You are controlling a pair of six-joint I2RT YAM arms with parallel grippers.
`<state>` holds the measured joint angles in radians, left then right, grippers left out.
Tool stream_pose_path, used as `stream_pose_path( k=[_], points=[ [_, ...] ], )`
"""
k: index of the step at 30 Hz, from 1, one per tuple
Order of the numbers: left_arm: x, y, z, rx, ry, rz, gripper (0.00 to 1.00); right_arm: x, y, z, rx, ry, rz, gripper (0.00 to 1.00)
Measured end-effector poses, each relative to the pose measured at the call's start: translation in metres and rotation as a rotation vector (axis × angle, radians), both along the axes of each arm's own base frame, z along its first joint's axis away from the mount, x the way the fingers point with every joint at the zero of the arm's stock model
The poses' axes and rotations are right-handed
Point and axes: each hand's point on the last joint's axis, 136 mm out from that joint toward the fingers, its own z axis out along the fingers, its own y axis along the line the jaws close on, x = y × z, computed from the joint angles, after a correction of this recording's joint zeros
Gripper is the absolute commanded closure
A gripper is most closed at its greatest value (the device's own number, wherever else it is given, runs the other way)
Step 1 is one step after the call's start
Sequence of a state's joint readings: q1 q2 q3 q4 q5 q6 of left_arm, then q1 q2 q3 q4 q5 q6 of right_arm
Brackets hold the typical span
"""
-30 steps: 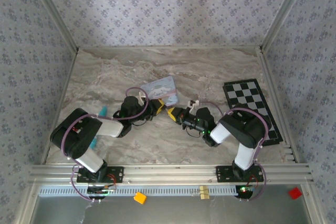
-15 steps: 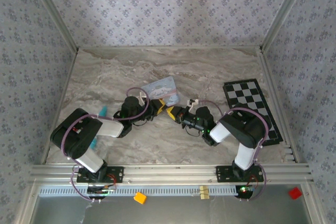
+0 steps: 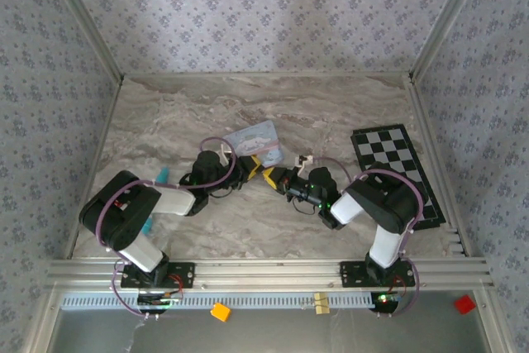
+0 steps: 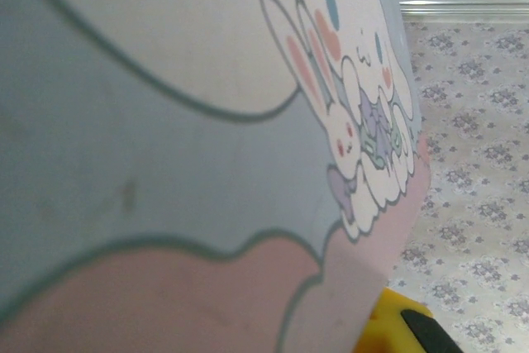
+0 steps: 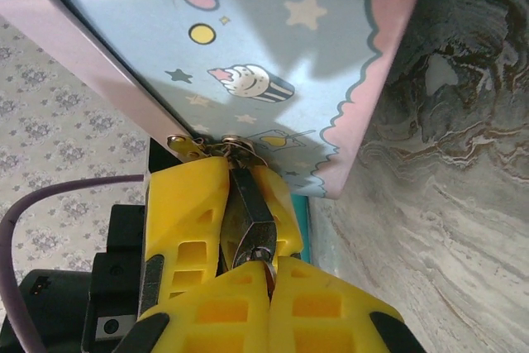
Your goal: Unlock a padlock with a key
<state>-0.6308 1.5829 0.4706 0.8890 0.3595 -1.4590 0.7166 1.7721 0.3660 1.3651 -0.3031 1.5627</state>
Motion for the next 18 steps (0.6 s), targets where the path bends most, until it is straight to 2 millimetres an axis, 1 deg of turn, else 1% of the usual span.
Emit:
stream_pose_path(
  k=[5,12,17,18],
  points=[
    [0.002,-0.0023,0.0027,0.041,-0.011,-0.001,1.0,0.0017,-0.0015,0.0002,-0.002,-0.005,-0.005,1.0],
    [0.0022,-0.0026,-0.0001,0.071,-0.01,-0.008,1.0,0.0018,-0.0024,-0.0013,-0.013,-0.011,-0.005,1.0],
    [-0.0016,-0.0041,-0.0043,0.098,0.002,-0.023,1.0,-0.0026,-0.0043,-0.0068,-0.023,0.001,0.001,1.0],
    [-0.003,-0.0049,-0.0059,0.104,0.006,-0.028,1.0,-0.0041,-0.0052,-0.0087,-0.027,0.005,0.002,0.95]
  ],
)
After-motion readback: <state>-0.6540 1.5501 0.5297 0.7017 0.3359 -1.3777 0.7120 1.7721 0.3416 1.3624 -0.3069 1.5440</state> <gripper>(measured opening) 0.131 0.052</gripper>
